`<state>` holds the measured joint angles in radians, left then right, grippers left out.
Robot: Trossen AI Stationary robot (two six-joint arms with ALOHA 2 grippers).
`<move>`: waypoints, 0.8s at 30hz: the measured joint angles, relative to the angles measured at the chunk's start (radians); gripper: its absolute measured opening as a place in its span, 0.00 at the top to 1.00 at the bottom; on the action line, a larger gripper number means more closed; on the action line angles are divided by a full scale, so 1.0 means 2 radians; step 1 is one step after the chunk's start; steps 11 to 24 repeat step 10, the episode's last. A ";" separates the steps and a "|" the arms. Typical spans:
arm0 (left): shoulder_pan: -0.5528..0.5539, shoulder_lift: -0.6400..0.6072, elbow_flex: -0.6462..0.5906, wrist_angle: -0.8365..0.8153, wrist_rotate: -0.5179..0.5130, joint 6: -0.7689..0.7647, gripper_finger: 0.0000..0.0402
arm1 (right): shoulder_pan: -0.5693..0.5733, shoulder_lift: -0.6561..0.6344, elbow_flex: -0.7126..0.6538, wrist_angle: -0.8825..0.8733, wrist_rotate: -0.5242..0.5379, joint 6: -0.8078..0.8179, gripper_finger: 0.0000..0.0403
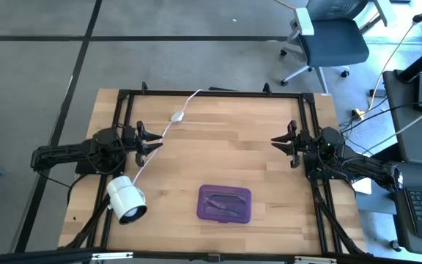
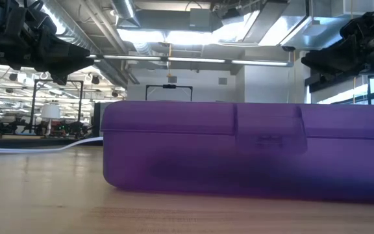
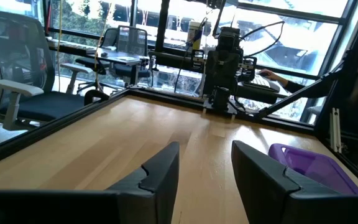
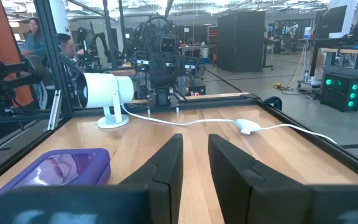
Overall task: Pick & place school supplies into a supply box
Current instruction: Return to Home Position
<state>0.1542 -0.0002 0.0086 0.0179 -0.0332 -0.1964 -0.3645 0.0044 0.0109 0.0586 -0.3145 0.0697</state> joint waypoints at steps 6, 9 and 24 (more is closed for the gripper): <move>0.000 0.000 0.000 0.000 0.000 0.000 0.65 | 0.000 0.000 0.000 0.000 0.000 0.000 0.80; 0.000 0.000 0.000 0.000 0.000 0.000 0.65 | 0.000 0.000 0.000 0.000 0.000 0.000 0.80; 0.000 0.000 0.000 0.000 0.000 0.000 0.65 | 0.000 0.000 0.000 0.000 0.000 0.000 0.80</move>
